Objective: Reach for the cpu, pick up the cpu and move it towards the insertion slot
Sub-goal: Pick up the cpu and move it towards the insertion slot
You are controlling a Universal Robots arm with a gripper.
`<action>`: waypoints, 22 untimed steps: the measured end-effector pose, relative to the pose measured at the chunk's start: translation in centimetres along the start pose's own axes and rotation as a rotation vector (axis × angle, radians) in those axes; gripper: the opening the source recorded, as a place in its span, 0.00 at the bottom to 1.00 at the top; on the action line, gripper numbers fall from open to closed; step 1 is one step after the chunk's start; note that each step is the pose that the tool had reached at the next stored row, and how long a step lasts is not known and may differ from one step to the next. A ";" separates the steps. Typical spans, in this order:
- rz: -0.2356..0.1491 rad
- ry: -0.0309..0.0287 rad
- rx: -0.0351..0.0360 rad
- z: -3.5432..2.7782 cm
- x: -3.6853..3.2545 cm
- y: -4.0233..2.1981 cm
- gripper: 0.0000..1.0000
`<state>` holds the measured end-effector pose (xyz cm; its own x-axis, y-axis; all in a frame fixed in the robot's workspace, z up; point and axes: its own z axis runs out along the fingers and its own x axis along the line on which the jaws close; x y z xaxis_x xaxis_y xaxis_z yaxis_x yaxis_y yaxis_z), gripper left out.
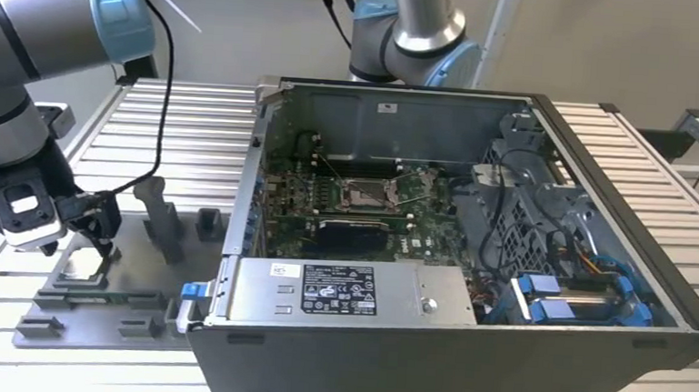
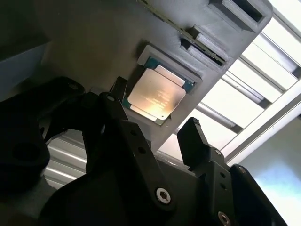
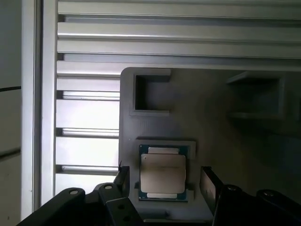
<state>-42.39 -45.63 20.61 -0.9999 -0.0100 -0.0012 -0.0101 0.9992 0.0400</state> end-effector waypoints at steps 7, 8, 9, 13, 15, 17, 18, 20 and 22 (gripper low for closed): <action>-0.001 0.0001 -0.0009 0.49 0.02 -0.20 1.00; -0.001 0.0000 -0.0010 0.54 0.02 -0.21 1.00; -0.001 -0.0001 -0.0011 0.59 0.02 -0.21 1.00; -0.001 -0.0001 -0.0011 0.90 0.11 -0.22 1.00; -0.001 -0.0001 -0.0011 1.03 0.19 -0.22 1.00; -0.001 -0.0001 -0.0012 1.20 0.21 -0.23 1.00; -0.001 0.0000 -0.0010 1.27 0.22 -0.23 1.00; -0.001 0.0000 -0.0011 1.43 0.22 -0.24 1.00; -0.001 -0.0001 -0.0011 1.60 0.22 -0.24 1.00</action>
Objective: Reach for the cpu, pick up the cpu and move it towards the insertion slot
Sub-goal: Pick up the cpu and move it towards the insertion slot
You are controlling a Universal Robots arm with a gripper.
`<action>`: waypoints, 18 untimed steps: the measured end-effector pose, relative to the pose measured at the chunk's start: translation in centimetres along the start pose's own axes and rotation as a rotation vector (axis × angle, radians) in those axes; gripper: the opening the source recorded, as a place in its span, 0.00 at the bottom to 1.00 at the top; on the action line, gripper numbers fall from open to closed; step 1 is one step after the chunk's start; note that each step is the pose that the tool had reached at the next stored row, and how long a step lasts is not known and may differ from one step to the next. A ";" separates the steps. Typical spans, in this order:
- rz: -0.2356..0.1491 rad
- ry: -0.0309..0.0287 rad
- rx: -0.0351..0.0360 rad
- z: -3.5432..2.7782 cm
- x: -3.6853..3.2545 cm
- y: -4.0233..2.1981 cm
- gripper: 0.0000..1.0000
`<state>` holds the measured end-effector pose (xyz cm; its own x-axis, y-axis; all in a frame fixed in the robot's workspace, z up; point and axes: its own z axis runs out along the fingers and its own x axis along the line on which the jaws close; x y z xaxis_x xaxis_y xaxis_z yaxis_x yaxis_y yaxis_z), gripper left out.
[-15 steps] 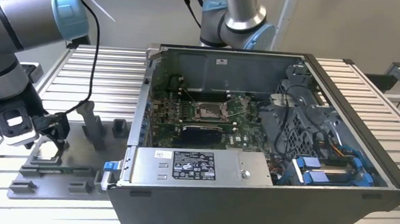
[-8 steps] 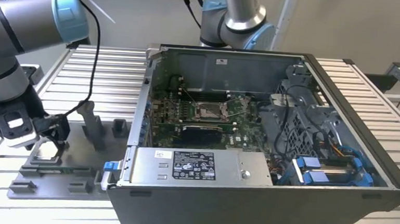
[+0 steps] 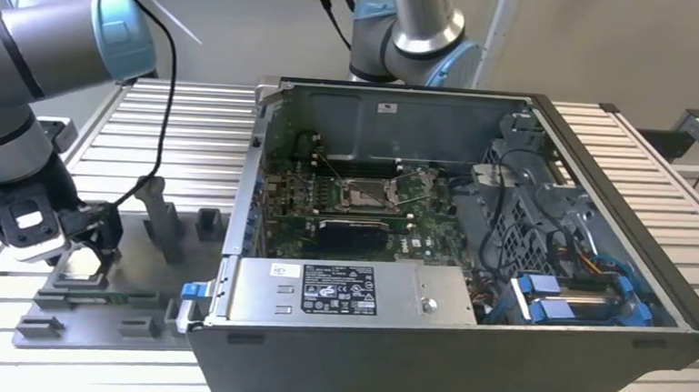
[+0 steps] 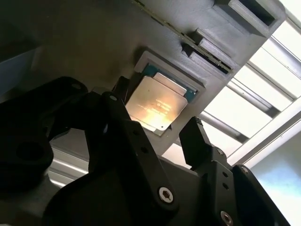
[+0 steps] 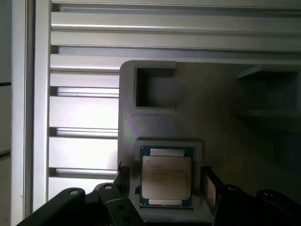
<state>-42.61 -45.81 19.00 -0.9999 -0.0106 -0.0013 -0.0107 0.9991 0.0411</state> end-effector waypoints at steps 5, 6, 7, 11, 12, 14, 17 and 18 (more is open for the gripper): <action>0.000 -0.0001 0.0000 0.42 -0.02 -0.01 1.00; 0.000 0.0001 0.0001 0.46 -0.02 -0.01 1.00; 0.000 0.0002 0.0002 0.48 -0.03 -0.02 1.00; 0.000 0.0000 -0.0002 0.53 -0.04 -0.02 1.00; 0.000 0.0000 -0.0002 0.53 -0.04 -0.02 1.00; 0.000 0.0000 -0.0002 0.53 -0.04 -0.02 1.00; 0.000 0.0000 -0.0002 0.54 -0.04 -0.02 1.00; 0.000 0.0000 -0.0003 0.53 -0.04 -0.02 1.00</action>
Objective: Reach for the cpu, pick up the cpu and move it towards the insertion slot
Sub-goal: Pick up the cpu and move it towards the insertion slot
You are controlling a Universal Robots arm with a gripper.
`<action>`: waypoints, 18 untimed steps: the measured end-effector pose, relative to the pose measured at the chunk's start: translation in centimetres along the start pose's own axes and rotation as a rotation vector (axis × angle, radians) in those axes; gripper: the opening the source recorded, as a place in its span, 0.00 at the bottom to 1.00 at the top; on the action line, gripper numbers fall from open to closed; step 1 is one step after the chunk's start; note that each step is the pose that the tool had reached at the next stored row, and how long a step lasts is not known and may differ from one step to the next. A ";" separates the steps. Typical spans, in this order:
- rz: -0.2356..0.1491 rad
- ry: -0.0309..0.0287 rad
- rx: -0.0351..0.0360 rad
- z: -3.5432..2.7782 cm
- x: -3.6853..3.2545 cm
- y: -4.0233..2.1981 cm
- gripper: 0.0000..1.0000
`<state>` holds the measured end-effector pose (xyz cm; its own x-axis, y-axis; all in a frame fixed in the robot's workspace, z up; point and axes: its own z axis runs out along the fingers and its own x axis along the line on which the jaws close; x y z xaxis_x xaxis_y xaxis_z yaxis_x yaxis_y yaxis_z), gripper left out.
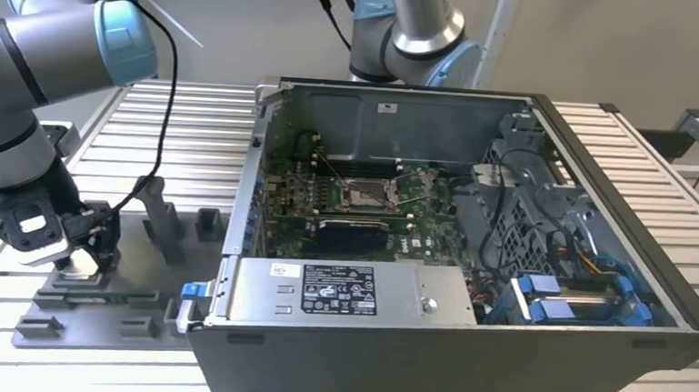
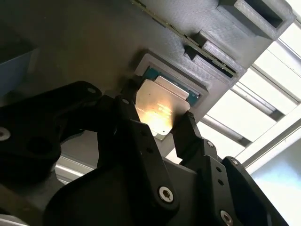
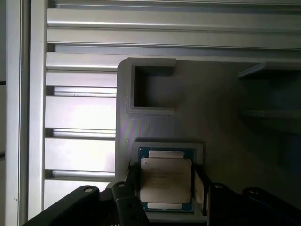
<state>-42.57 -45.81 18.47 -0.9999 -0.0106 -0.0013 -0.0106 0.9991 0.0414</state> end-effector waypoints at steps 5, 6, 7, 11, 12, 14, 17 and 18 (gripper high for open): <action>0.000 0.0000 -0.0002 0.00 0.00 0.00 0.00; 0.000 0.0000 -0.0002 0.00 0.00 0.00 0.00; 0.000 0.0000 -0.0003 0.00 0.00 0.00 0.00; 0.000 -0.0001 -0.0006 -0.16 0.01 0.00 0.00; 0.000 0.0000 -0.0005 -0.32 0.00 0.01 0.00; 0.000 0.0000 -0.0004 -0.55 -0.01 0.02 0.00; 0.000 0.0000 -0.0004 -0.89 0.00 0.04 0.00; 0.000 0.0000 -0.0004 -1.06 0.00 0.04 0.00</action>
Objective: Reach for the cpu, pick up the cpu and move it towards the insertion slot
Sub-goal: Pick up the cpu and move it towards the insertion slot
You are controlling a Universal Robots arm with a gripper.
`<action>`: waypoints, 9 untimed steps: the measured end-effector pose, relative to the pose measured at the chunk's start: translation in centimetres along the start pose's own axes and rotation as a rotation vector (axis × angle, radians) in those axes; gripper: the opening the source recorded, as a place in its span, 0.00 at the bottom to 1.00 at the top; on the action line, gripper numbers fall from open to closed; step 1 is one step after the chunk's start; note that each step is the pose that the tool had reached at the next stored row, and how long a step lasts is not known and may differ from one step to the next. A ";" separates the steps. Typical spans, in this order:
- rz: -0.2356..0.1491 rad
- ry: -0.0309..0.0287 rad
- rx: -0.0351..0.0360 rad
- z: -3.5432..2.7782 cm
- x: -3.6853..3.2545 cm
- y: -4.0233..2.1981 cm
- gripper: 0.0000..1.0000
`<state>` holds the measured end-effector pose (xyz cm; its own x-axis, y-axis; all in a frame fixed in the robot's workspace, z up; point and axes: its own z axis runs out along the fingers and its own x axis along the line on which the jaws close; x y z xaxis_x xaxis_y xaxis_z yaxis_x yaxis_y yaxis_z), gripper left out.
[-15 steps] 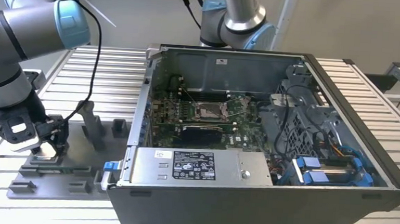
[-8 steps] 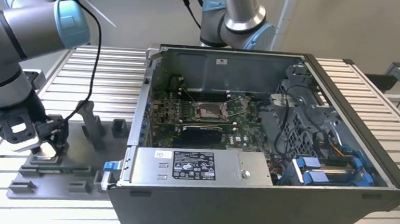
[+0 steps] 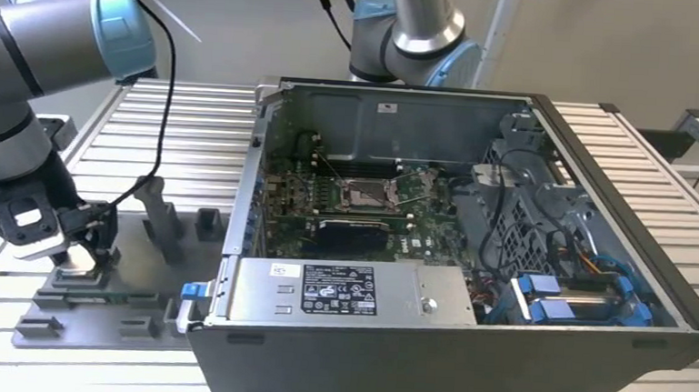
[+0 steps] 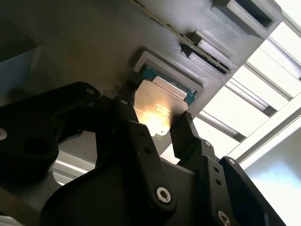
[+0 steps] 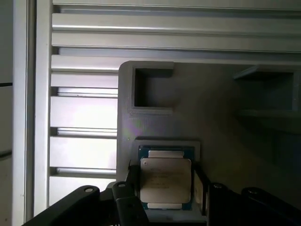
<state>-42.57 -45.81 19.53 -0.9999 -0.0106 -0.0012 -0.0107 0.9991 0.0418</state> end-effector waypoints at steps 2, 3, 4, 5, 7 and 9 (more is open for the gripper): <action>0.000 0.0000 0.0000 -0.33 0.00 0.01 0.00; 0.000 0.0000 0.0000 -0.48 0.00 0.02 0.00; 0.000 0.0000 0.0001 -0.58 0.00 0.02 0.00; 0.000 0.0000 0.0000 -0.63 0.00 0.03 0.00; 0.000 0.0000 0.0000 -0.78 0.00 0.03 0.00; 0.000 -0.0001 -0.0001 -0.90 0.00 0.04 0.00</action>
<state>-42.57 -45.81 20.43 -0.9999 -0.0106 -0.0014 -0.0106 0.9991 0.0418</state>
